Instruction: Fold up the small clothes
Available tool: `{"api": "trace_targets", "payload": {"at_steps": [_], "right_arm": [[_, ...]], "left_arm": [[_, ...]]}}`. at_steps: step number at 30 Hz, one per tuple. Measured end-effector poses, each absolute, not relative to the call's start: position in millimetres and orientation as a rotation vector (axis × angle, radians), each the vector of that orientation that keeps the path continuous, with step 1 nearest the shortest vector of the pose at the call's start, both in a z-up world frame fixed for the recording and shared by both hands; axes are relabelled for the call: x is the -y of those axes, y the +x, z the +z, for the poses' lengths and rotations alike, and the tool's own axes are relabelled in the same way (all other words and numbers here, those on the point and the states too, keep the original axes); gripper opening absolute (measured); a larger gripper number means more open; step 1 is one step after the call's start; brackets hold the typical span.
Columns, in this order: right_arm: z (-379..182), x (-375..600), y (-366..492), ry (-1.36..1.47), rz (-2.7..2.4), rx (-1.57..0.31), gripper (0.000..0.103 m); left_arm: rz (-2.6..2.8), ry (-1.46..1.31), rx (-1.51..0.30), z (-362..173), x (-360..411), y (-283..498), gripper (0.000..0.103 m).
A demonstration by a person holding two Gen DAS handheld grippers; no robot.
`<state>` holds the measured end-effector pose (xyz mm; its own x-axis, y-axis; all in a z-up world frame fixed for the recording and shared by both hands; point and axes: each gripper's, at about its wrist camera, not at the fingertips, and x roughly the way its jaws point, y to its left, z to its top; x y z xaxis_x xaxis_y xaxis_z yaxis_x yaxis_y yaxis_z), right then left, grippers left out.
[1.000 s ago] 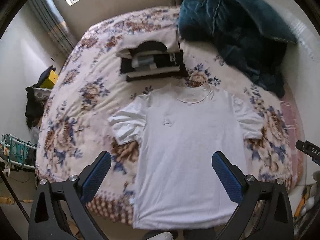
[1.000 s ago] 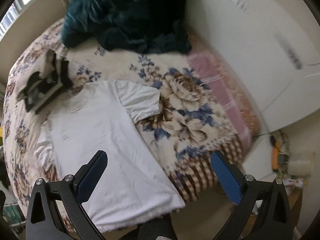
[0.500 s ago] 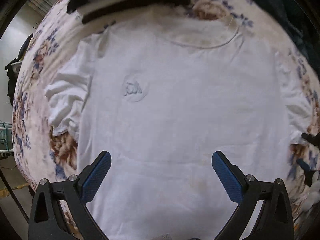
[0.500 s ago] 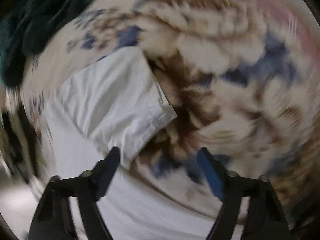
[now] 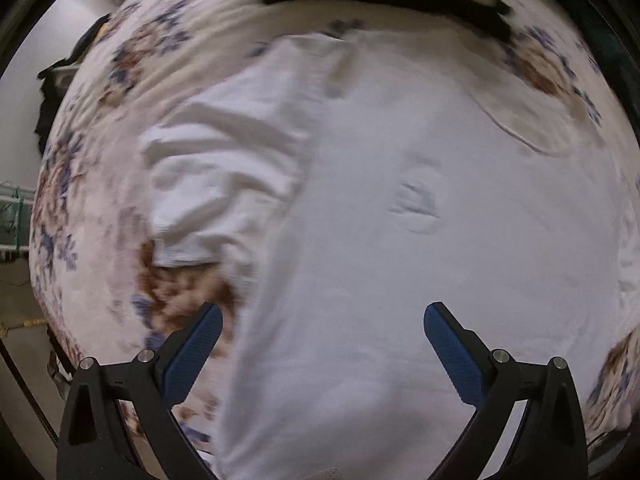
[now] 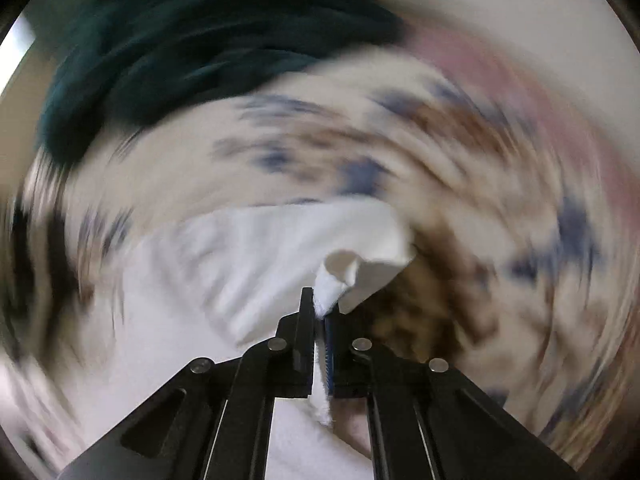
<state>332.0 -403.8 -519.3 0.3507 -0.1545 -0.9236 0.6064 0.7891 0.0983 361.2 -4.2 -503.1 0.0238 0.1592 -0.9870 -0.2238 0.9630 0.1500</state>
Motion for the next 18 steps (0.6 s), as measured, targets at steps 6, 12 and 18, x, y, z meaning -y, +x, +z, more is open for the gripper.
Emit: {"api": "trace_targets", "payload": {"at_steps": [6, 12, 18], "right_arm": [[-525.2, 209.0, 355.9, -0.379, -0.083, -1.006, 0.004], [-577.8, 131.0, 328.6, -0.652, 0.117, -1.154, 0.007], [-547.8, 141.4, 295.1, -0.417, 0.241, -1.305, 0.057]], "left_arm": [[0.393, -0.038, -1.501, -499.6, -44.6, 353.1, 0.103], [0.455, -0.091, -1.546, -517.8, -83.6, 329.3, 0.103], [0.489, -0.285, -1.571, -533.1, -121.8, 305.8, 0.103]]}}
